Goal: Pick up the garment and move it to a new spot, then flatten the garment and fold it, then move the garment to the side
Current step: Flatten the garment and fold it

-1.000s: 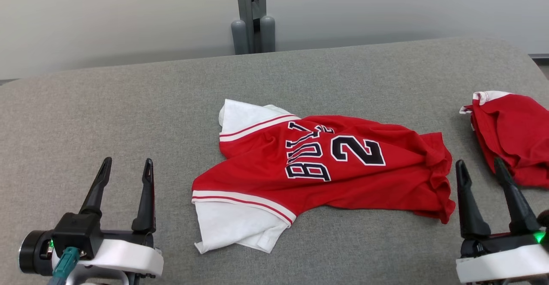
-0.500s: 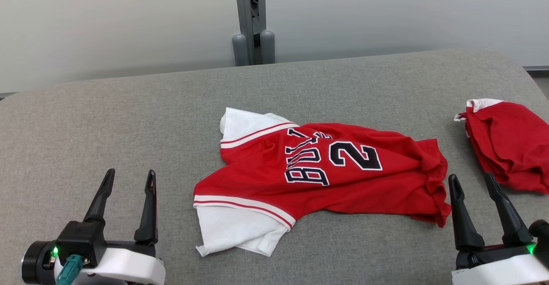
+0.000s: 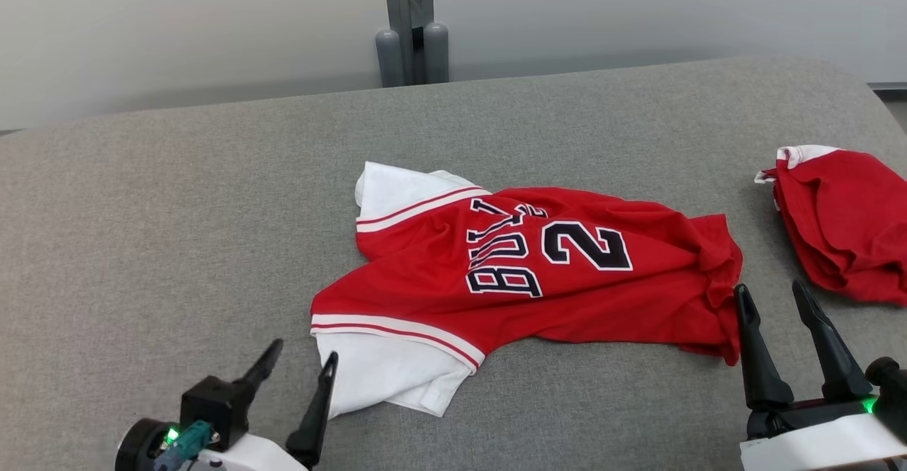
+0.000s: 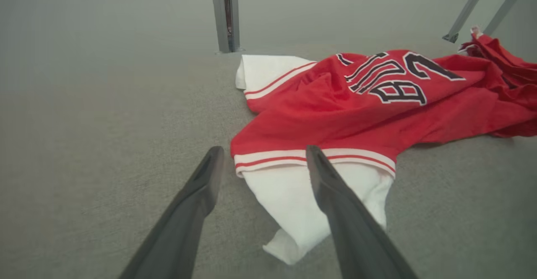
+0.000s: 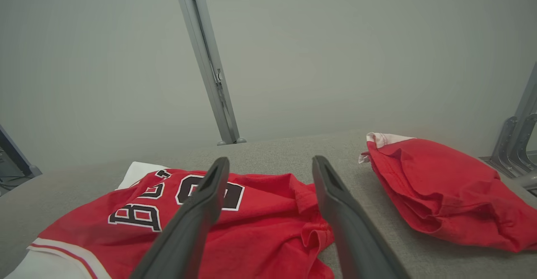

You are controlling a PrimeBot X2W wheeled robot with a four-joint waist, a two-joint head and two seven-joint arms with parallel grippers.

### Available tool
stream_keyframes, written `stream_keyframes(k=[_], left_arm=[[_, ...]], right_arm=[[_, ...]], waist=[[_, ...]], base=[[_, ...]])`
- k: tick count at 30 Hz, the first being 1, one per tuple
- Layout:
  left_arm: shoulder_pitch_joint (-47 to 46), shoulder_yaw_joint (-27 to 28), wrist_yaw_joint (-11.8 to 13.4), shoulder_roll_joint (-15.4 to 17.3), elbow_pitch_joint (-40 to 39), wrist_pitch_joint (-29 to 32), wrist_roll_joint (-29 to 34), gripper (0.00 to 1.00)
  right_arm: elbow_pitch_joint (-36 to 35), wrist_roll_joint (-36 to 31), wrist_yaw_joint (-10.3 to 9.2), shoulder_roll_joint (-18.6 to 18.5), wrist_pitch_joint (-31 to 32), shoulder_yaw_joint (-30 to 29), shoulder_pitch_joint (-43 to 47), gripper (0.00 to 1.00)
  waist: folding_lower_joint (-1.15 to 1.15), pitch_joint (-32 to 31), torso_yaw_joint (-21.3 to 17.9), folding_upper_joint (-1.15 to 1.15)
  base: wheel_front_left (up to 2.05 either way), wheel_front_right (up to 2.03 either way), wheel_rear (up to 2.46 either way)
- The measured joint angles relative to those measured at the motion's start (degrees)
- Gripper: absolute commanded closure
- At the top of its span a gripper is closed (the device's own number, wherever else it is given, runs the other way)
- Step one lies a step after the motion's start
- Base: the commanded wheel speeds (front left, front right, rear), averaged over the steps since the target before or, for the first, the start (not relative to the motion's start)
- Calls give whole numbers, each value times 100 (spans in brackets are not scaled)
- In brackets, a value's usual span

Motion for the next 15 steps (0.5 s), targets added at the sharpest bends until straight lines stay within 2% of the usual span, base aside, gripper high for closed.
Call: stream_keyframes(k=[5,12,13,14,15], left_arm=[[156,-296,-230,30,266,350,-149,0],[148,-396,-378,45,375,498,-241,0],[115,-396,-382,44,391,479,-241,41],[87,-392,-386,40,400,465,-241,100],[71,-383,-388,31,412,426,-241,100]], right_arm=[[76,81,0,0,-60,-9,-30,0],[255,94,0,0,-114,-56,-120,0],[301,93,0,-1,-101,-74,-124,0],[375,55,0,0,-88,-92,-124,0],[436,-32,0,-1,-78,-119,-114,0]], waist=[[0,166,-82,0],[0,388,-128,0],[0,404,-132,0],[0,417,-136,0],[0,429,-140,0]], base=[[0,0,0],[0,0,0],[0,0,0],[0,0,0],[0,0,0]])
